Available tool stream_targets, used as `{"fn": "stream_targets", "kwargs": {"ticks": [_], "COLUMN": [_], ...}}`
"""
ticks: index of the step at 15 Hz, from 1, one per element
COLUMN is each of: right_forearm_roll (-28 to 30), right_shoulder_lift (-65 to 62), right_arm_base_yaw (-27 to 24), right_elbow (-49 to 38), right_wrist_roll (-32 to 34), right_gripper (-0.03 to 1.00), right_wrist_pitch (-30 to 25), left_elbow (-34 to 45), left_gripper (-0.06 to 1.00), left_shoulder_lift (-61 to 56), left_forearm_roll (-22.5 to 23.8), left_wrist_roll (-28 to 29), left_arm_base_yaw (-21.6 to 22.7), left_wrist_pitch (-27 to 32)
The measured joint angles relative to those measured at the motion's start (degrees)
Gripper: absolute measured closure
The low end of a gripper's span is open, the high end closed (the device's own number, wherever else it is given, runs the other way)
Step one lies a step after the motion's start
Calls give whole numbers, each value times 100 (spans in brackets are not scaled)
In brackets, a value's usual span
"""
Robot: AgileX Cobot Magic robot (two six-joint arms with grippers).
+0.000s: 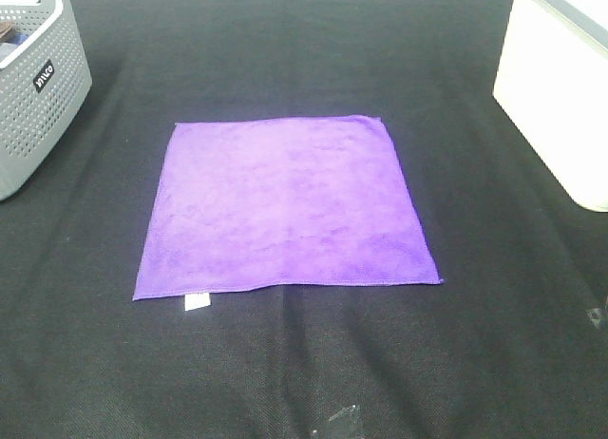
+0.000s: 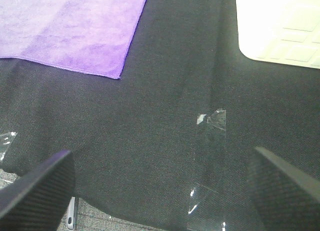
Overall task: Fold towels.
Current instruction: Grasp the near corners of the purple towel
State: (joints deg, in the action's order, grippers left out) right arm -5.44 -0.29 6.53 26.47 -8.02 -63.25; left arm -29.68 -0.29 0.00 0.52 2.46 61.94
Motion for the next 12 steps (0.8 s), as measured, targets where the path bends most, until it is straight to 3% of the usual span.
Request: {"fn": "stream_targets", "kwargs": {"ticks": [12], "right_forearm_roll": [0], "right_shoulder_lift": [0], "right_arm_base_yaw": [0], "right_elbow": [0], "right_wrist_roll": [0], "right_gripper": [8], "right_wrist_pitch": [0], "left_elbow": [0], "left_gripper": [-5], "left_shoulder_lift": [0], "left_forearm_roll": [0], "left_wrist_roll": [0], "left_arm_base_yaw": [0], "left_wrist_pitch": [0]}}
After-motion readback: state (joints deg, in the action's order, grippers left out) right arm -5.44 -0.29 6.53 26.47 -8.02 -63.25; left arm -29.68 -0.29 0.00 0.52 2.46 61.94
